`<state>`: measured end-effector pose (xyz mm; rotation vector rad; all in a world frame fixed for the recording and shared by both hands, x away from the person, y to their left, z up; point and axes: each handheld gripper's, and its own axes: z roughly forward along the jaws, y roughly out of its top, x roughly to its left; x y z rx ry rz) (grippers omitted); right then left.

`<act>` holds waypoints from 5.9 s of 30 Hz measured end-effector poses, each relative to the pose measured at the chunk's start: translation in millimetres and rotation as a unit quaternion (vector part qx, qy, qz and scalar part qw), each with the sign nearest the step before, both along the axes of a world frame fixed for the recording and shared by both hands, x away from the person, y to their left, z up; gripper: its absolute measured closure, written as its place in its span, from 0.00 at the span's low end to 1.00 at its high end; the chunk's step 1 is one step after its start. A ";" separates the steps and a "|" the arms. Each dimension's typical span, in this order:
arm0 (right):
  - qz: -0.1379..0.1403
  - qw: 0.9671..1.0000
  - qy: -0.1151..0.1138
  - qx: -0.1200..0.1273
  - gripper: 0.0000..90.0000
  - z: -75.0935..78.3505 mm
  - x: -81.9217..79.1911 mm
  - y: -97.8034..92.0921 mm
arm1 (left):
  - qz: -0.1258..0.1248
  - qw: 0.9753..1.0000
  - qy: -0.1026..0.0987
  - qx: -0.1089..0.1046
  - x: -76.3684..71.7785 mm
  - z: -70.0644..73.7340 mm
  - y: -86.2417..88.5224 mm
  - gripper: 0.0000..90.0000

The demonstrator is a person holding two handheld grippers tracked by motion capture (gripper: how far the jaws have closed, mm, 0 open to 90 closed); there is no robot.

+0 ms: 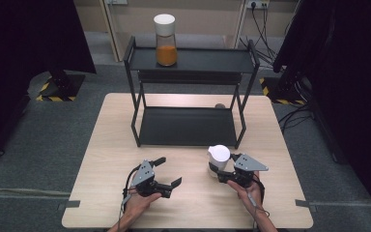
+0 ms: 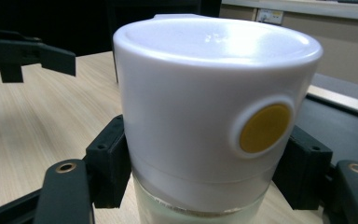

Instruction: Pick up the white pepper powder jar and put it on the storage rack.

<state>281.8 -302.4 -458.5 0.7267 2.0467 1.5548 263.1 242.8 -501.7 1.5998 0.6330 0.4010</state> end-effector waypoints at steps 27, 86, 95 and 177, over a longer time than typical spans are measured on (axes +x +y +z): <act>0.023 0.999 -0.018 0.015 0.34 78.9 12.9 0.1 | 0.000 1.000 0.000 0.000 -0.3 -0.3 0.2 0.02; 0.024 0.998 -0.039 0.030 0.34 256.7 82.6 41.6 | -0.002 1.000 0.003 -0.001 -0.2 -0.4 0.6 0.02; 0.003 0.999 -0.035 0.037 0.34 277.2 99.0 55.8 | -0.003 1.000 0.004 0.001 -0.3 -0.4 -0.9 0.02; -0.134 0.990 -0.032 0.044 0.01 270.9 168.6 113.8 | -0.019 1.000 0.003 0.003 -2.7 0.0 -4.2 0.02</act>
